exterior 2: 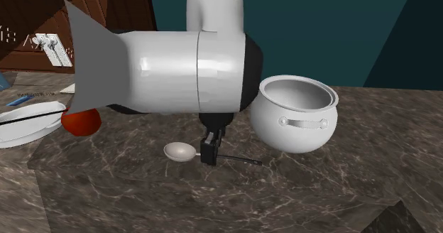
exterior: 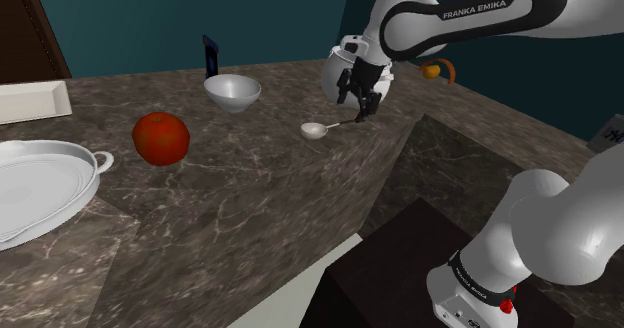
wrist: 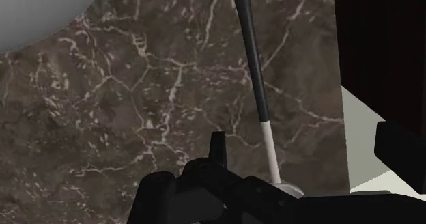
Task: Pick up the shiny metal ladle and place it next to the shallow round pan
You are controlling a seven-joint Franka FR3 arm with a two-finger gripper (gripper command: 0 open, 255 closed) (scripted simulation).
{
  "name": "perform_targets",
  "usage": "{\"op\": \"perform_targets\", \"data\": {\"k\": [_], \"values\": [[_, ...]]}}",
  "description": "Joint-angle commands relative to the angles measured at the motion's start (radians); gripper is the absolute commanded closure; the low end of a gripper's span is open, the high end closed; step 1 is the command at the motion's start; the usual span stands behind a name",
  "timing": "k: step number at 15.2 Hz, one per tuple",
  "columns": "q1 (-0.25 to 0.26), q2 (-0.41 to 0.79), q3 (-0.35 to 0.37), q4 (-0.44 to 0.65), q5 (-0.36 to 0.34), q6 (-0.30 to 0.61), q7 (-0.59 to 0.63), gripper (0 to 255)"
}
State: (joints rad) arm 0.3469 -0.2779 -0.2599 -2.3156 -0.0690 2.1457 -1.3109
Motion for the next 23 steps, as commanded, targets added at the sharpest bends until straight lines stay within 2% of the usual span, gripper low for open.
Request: {"op": "perform_targets", "data": {"k": [1, 9, 16, 17, 23], "values": [[0.032, 0.047, -0.007, 0.009, 0.011, 0.053, -0.122, 0], [0.034, 0.107, -0.014, -0.038, 0.026, 0.159, -0.134, 0], [0.034, 0.107, -0.014, -0.038, 0.026, 0.158, -0.134, 0], [0.034, 0.107, -0.014, -0.038, 0.026, 0.158, -0.134, 255], [0.034, 0.107, -0.014, -0.038, 0.026, 0.158, -0.134, 255]]}}
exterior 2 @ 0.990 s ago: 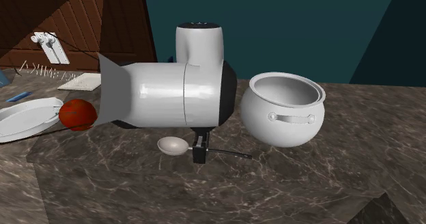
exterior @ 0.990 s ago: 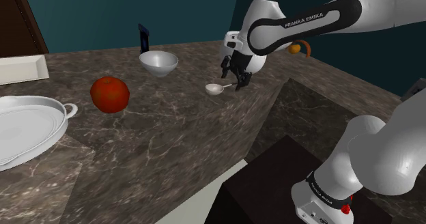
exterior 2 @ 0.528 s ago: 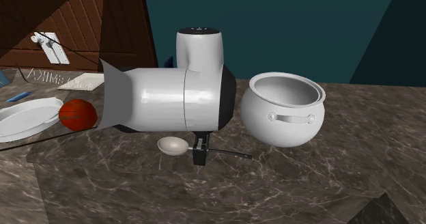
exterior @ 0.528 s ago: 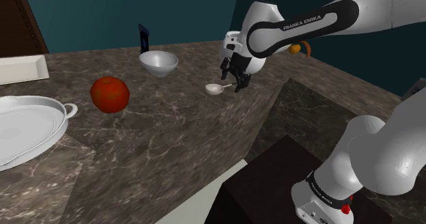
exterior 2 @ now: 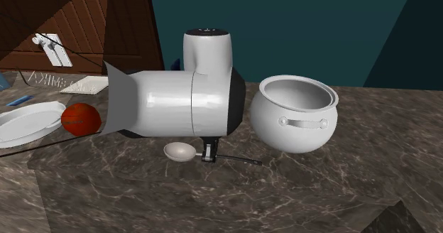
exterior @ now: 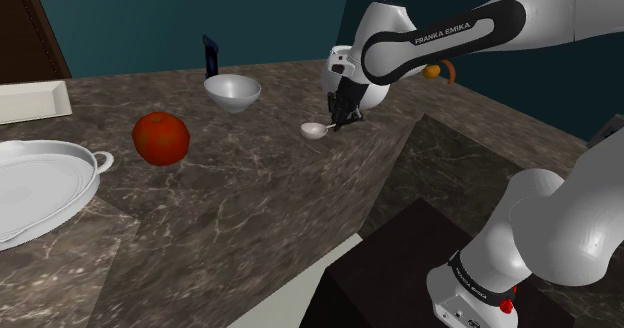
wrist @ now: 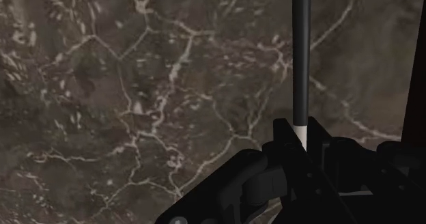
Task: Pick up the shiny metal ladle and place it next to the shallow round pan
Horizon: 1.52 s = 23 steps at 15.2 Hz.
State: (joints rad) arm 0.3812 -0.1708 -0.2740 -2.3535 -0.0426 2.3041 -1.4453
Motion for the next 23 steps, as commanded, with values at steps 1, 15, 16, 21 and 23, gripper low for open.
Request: {"op": "perform_targets", "data": {"k": [1, 15, 16, 21, 23], "values": [[0.000, 0.000, 0.000, 0.000, 0.000, 0.000, 0.000, 255], [-0.001, -0.066, 0.011, 0.103, -0.014, -0.167, 0.014, 255], [-0.001, -0.070, 0.012, 0.113, -0.015, -0.181, 0.014, 255], [0.000, -0.086, 0.016, 0.166, -0.017, -0.250, 0.017, 255], [0.000, -0.091, 0.018, 0.188, -0.017, -0.277, 0.018, 255]]}}
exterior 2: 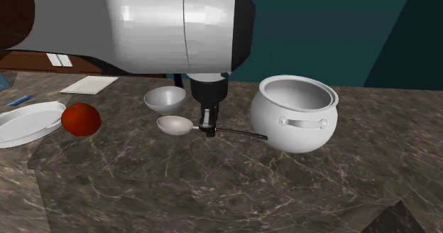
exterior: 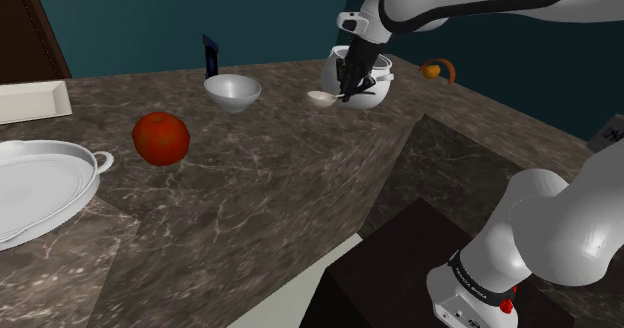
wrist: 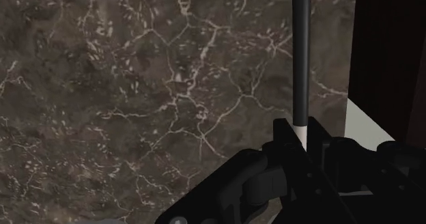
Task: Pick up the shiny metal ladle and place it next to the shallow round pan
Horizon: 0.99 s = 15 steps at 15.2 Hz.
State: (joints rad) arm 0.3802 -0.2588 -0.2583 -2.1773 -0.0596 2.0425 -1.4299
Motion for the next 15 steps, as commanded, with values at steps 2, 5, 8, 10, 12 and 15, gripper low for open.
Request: {"op": "perform_targets", "data": {"k": [2, 5, 8, 10, 12, 15], "values": [[0.011, 0.002, 0.018, 0.027, 0.003, -0.026, 0.026, 255], [0.040, 0.028, 0.062, 0.050, 0.011, -0.026, 0.095, 255], [0.069, 0.061, 0.105, 0.083, 0.018, -0.027, 0.162, 255], [0.089, 0.088, 0.132, 0.111, 0.022, -0.030, 0.206, 255], [0.108, 0.118, 0.157, 0.143, 0.024, -0.033, 0.250, 255], [0.136, 0.170, 0.193, 0.201, 0.025, -0.042, 0.314, 255]]}}
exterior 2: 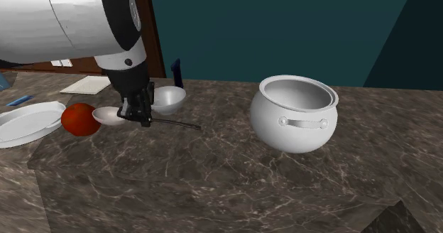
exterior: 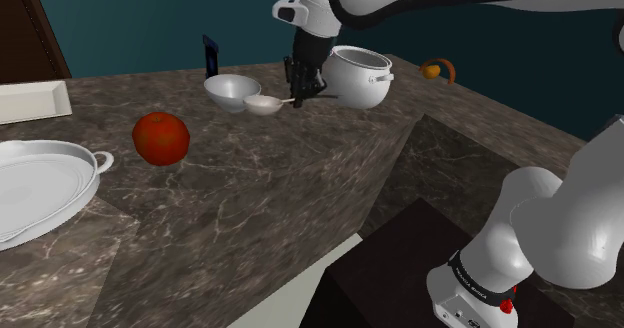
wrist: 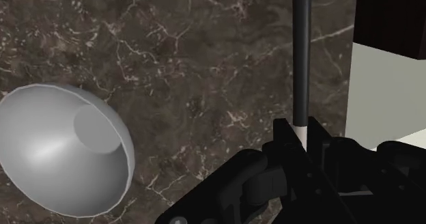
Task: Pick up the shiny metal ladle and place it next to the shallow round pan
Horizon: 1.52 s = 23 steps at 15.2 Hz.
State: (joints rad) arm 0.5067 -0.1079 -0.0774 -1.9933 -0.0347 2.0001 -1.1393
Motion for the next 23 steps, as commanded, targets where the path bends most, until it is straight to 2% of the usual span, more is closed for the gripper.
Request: {"op": "perform_targets", "data": {"k": [1, 7, 12, 23], "values": [[0.019, 0.037, 0.024, 0.038, 0.000, -0.003, 0.044, 255], [0.076, 0.166, 0.086, 0.195, -0.010, -0.035, 0.165, 255], [0.129, 0.298, 0.126, 0.369, -0.029, -0.082, 0.260, 255], [0.128, 0.317, 0.124, 0.247, -0.033, 0.059, 0.268, 255]]}}
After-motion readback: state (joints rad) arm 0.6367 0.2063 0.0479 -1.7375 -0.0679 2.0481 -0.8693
